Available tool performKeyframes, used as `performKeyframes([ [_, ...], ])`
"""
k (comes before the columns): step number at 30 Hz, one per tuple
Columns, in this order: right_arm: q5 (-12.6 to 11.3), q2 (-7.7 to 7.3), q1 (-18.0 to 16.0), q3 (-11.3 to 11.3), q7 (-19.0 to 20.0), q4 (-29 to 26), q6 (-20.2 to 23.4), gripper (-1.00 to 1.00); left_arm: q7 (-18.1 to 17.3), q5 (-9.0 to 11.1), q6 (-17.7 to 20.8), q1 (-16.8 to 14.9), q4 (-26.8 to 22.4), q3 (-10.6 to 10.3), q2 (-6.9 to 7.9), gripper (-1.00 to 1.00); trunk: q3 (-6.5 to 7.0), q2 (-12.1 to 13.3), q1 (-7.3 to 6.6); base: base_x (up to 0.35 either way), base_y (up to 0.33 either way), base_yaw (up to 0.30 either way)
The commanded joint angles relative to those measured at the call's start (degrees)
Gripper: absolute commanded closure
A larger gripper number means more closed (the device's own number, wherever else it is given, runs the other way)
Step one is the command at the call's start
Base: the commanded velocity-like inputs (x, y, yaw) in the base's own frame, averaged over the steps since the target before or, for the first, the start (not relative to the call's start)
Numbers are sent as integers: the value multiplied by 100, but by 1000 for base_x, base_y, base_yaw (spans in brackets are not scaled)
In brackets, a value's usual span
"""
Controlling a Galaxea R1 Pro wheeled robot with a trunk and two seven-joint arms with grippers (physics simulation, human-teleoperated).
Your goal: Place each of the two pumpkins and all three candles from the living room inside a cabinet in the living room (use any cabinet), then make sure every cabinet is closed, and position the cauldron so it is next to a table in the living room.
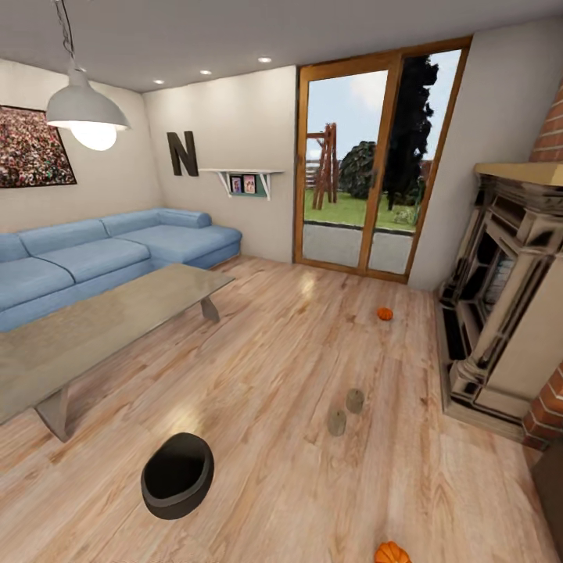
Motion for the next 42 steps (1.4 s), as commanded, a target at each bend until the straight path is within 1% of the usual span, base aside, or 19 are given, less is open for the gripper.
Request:
performKeyframes([
  [1,-45,-4,0,19,-8,-14,29,-100,6,16,-19,-4,8,3,-1,-100,-5,-3,0,51,-49,282],
  [8,-45,-4,0,19,-8,-18,29,-100,8,16,-19,-4,10,3,-1,-100,-8,-3,0,111,-62,223],
  [16,-45,-4,0,19,-8,-18,29,-100,5,14,-23,-4,8,-4,-1,-100,-9,-3,0,235,-8,25],
  [21,-45,-2,0,19,-8,-18,30,-100,6,15,-119,-4,10,-13,-1,-100,-9,-3,0,35,0,1],
  [24,-45,-3,0,19,-8,-18,29,-100,9,15,-127,-4,12,-9,-1,-100,-9,-3,0,16,0,93],
  [30,-45,-4,0,19,-8,-18,29,-100,8,16,-133,-4,12,-6,-1,-100,-9,-3,0,139,0,225],
  [42,-45,-4,0,19,-8,-18,33,-100,9,16,-133,-4,10,-6,-1,-100,-9,-3,0,22,0,45],
])
